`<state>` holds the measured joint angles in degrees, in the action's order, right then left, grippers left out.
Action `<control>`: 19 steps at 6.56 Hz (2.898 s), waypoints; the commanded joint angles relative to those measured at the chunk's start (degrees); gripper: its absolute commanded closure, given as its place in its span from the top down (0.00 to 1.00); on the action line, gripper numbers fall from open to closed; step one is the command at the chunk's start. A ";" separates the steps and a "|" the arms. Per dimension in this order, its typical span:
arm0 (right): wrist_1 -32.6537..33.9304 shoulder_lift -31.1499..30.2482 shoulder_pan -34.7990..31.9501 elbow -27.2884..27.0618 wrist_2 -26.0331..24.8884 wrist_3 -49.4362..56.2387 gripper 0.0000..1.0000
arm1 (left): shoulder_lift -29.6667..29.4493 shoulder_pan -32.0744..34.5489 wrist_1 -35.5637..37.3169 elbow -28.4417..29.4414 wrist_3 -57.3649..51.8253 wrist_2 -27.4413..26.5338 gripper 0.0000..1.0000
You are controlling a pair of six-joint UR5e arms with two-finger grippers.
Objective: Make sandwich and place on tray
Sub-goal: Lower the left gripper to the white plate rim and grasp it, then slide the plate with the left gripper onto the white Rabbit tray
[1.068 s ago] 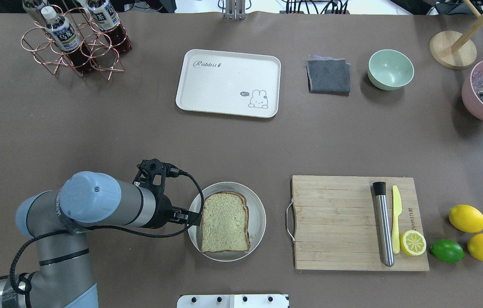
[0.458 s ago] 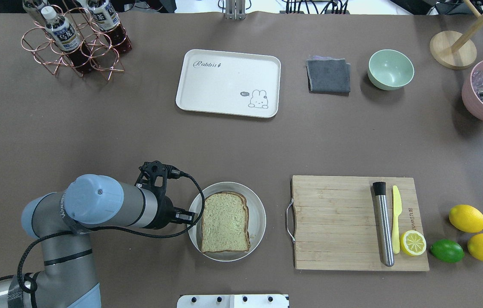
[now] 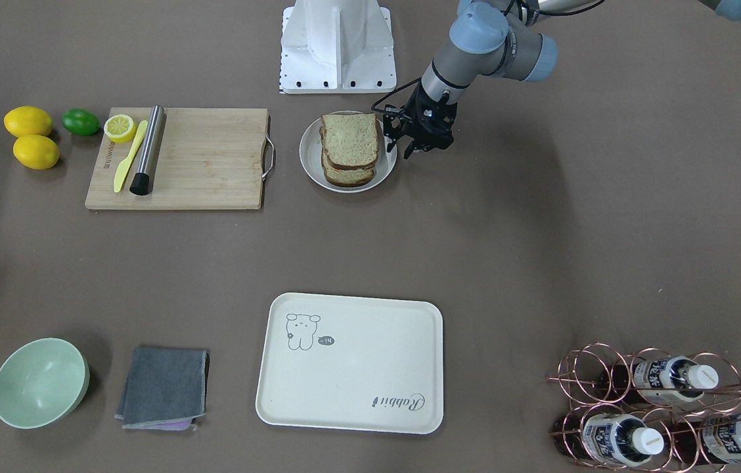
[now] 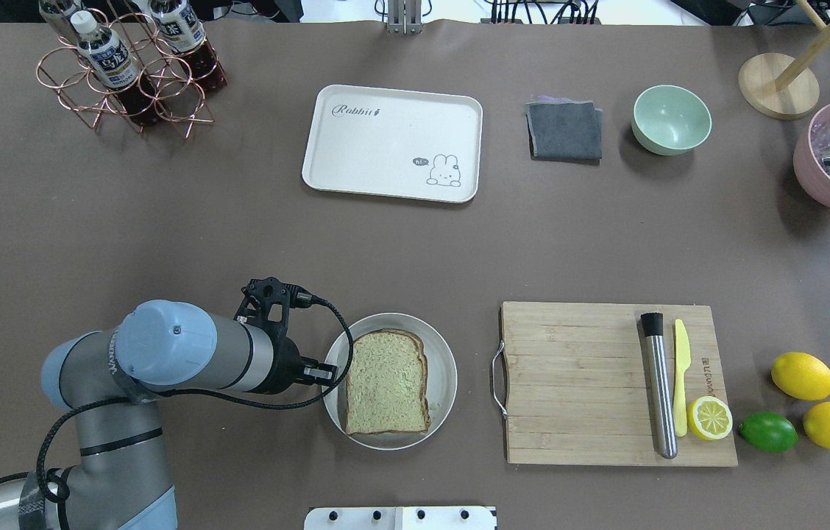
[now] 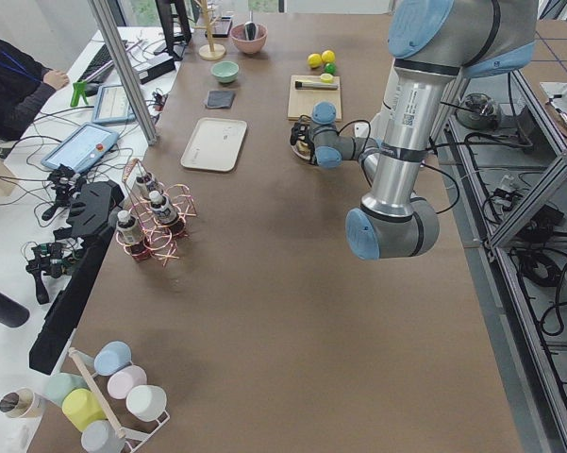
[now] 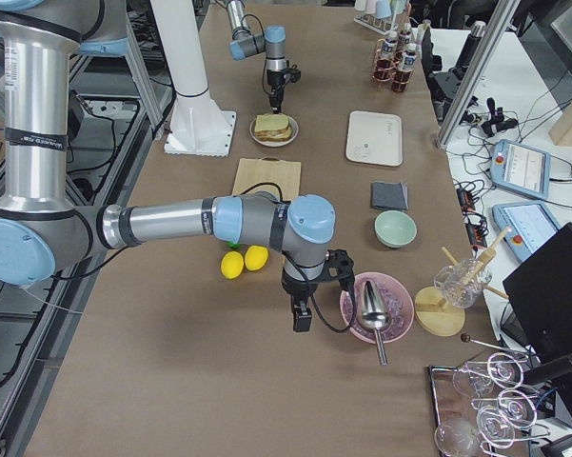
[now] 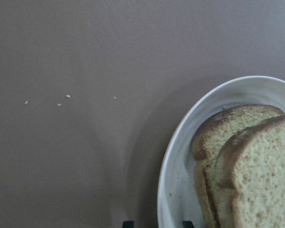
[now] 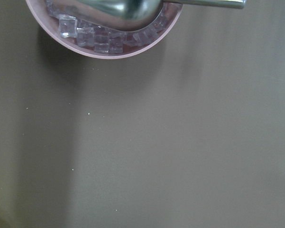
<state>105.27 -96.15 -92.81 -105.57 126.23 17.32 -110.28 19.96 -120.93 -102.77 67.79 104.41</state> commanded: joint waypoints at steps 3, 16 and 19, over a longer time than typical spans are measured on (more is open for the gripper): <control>-0.07 -0.09 0.00 0.01 0.06 0.00 1.00 | -0.28 -0.09 0.00 0.37 -0.03 0.00 0.35; -1.98 -0.09 0.00 3.33 0.24 0.35 1.00 | -2.39 11.81 -2.29 3.97 -0.20 14.34 0.00; -4.90 -0.61 0.00 5.28 0.24 0.17 1.00 | -12.47 21.84 -2.38 16.68 -0.29 25.53 0.00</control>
<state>100.75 -96.64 -92.81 -100.89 126.47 17.60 -119.02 37.85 -123.24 -91.09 67.57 125.25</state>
